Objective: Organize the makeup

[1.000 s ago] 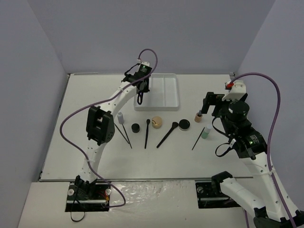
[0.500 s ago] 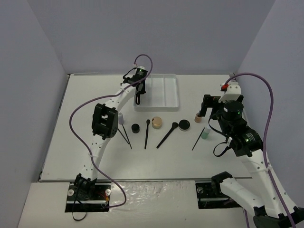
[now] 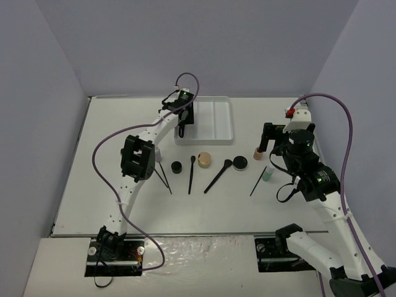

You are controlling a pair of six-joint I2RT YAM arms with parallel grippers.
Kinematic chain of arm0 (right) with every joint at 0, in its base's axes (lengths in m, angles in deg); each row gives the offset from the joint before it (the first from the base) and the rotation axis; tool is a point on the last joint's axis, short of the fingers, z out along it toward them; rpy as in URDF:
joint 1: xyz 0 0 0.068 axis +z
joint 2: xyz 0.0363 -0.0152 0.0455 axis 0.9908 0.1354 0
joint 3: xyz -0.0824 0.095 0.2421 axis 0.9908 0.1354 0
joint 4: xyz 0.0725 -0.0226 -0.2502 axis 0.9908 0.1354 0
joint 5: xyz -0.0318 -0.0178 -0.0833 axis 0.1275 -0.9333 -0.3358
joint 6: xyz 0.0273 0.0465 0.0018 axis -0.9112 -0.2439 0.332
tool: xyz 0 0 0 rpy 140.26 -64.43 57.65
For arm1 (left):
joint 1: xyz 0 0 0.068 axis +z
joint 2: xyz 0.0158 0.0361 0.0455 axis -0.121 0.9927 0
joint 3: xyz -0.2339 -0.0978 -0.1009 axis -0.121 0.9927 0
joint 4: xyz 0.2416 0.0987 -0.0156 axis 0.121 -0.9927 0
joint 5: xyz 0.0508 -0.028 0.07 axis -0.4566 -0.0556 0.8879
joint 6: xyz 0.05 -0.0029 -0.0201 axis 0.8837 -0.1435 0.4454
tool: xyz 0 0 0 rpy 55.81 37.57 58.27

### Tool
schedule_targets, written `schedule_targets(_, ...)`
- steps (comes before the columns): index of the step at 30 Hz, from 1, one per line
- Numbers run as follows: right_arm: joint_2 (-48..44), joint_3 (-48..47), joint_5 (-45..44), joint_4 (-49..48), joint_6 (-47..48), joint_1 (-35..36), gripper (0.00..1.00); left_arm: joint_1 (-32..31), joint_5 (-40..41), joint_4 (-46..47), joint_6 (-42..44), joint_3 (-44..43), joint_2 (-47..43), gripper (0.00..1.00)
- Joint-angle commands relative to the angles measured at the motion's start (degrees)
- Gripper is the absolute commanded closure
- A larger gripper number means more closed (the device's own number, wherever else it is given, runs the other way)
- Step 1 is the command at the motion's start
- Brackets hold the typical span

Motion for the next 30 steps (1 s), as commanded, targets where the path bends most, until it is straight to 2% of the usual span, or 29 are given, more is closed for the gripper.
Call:
schedule_targets(1, -0.64, -0.30, -0.26, -2.04, -0.25, 0.38, 0.00, -0.50, 0.95, -0.18, -2.31, 0.24, -8.76, 0.50)
schedule_targets(7, -2.07, -0.21, 0.29, -1.93, -0.50, 0.46, 0.00, -3.14, 1.12, -5.33, -2.46, 5.82, -18.86, 0.47)
schedule_targets(18, -5.58, 1.92, 0.20, -1.93, -1.20, 0.38, 0.00, -13.79, -1.11, -4.93, -4.72, 38.02, -41.27, 0.48)
schedule_targets(23, -6.55, 3.07, 0.29, -2.00, -1.59, 0.38, 0.00, -17.57, -1.99, 0.48, -9.01, 50.85, -45.75, 0.48)
schedule_targets(30, -6.92, 3.30, 0.95, -1.89, -1.94, 0.38, 0.00, -19.54, -1.62, 4.35, -11.91, 57.72, -43.89, 0.51)
